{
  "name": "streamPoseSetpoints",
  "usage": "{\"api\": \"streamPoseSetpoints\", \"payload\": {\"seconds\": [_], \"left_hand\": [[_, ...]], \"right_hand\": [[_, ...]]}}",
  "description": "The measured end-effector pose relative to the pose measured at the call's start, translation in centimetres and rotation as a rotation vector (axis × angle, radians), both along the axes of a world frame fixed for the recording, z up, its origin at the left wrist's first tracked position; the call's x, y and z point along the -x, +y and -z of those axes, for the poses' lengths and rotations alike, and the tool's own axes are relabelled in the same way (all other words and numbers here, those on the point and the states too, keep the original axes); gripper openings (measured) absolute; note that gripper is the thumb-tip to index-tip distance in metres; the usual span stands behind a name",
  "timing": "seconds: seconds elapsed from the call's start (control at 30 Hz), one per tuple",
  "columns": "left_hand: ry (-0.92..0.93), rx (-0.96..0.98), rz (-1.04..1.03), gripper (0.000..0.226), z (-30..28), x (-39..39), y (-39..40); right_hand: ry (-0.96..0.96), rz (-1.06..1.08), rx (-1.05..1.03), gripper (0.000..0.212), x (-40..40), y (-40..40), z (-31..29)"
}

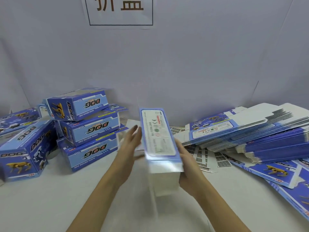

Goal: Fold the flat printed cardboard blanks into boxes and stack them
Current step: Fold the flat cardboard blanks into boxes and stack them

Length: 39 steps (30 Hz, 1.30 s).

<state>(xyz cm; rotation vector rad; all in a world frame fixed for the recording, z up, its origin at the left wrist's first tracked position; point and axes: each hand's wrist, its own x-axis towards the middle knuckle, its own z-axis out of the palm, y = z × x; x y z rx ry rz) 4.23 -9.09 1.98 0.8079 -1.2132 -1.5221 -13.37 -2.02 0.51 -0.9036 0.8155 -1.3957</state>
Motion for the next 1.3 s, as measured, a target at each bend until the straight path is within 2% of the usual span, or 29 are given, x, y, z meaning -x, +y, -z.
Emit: {"api": "streamPoseSetpoints", "payload": {"seconds": [0.07,0.1,0.2,0.27,0.3,0.33,0.4,0.47,0.53,0.6,0.73,0.9,1.07,1.3], "left_hand": [[0.017,-0.079,0.097,0.113,0.4,0.8,0.5],[0.038,-0.094,0.13,0.107,0.6,1.0,0.6],[0.046,-0.044,0.107,0.088,1.1,0.5,0.1],[0.06,-0.02,0.059,0.089,0.8,-0.1,-0.1],[0.028,0.013,0.024,0.085,0.7,-0.4,-0.1],[-0.017,0.051,-0.002,0.074,0.4,-0.4,0.1],[-0.095,0.118,-0.041,0.044,0.1,0.1,0.4],[-0.161,0.162,-0.073,0.037,0.4,0.8,0.6],[-0.204,0.202,-0.083,0.041,0.9,1.3,0.7],[-0.24,0.241,-0.092,0.044,0.9,1.3,0.8],[-0.236,0.258,-0.038,0.034,0.2,0.9,1.0],[-0.165,0.343,-0.025,0.063,-0.1,1.2,1.4],[-0.166,0.383,-0.042,0.071,0.2,1.2,1.2],[-0.16,0.402,-0.014,0.05,0.3,0.4,0.9]], "right_hand": [[0.1,-0.039,0.022,0.099,-0.7,0.5,0.8],[0.208,-0.03,0.057,0.099,-0.8,0.6,1.1],[0.578,0.14,0.052,0.068,-0.5,0.3,0.8],[0.531,0.215,0.053,0.025,0.9,-0.3,0.4],[0.406,0.207,0.026,0.022,1.6,-0.6,0.1],[0.281,0.203,-0.003,0.03,2.2,-0.8,-0.4],[0.154,0.167,0.035,0.04,2.7,-0.7,-0.8],[0.219,0.143,0.116,0.053,2.4,-0.6,-0.6],[0.315,0.163,0.173,0.049,1.3,-0.5,-0.3],[0.326,0.2,0.208,0.049,0.7,-0.6,0.0],[0.415,0.25,0.316,0.079,1.2,-0.6,0.0],[0.552,0.264,0.376,0.063,1.9,-0.6,0.1],[0.569,0.263,0.374,0.061,2.0,-0.7,0.1],[0.575,0.251,0.357,0.063,1.9,-0.4,-0.3]]}}
